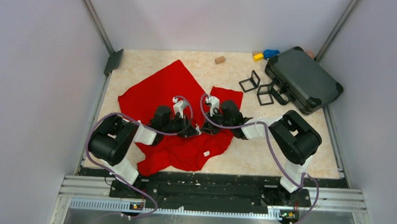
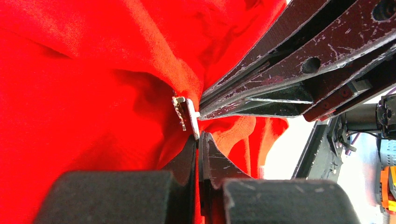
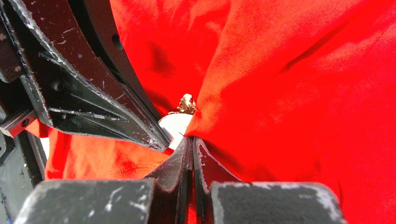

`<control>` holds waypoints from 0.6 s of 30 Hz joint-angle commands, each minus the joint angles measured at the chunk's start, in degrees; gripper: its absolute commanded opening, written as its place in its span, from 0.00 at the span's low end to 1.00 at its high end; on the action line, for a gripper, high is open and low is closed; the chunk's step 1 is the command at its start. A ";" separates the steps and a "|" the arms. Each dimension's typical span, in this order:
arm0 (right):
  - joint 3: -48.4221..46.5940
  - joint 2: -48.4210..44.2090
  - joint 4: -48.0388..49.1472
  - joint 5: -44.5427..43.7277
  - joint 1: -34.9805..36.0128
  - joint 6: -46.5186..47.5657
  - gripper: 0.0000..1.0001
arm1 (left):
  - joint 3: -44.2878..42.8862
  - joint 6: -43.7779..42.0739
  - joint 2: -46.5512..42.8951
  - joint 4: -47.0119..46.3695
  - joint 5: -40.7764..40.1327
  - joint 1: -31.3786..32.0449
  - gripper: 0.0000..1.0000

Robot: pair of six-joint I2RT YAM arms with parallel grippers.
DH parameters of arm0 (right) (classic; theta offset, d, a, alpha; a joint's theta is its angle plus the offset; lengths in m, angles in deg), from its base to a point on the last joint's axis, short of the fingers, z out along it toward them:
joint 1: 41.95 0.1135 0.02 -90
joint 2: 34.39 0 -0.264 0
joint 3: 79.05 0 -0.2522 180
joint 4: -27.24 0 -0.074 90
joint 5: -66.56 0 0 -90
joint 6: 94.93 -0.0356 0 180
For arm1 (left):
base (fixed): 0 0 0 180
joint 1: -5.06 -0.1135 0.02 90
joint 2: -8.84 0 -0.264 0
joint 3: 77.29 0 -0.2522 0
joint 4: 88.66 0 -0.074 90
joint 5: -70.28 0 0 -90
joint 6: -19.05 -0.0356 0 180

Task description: Pin the brooch onto the clothing

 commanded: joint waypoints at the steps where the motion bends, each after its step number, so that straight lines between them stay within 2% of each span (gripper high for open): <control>1: -3.10 1.18 2.60 -2.82 1.65 -0.38 0.00 | -1.59 0.51 0.27 -4.11 3.50 0.29 0.00; 18: -5.97 2.75 -0.85 -11.40 3.83 -1.66 0.00 | -1.68 0.54 0.43 -4.43 3.86 0.34 0.00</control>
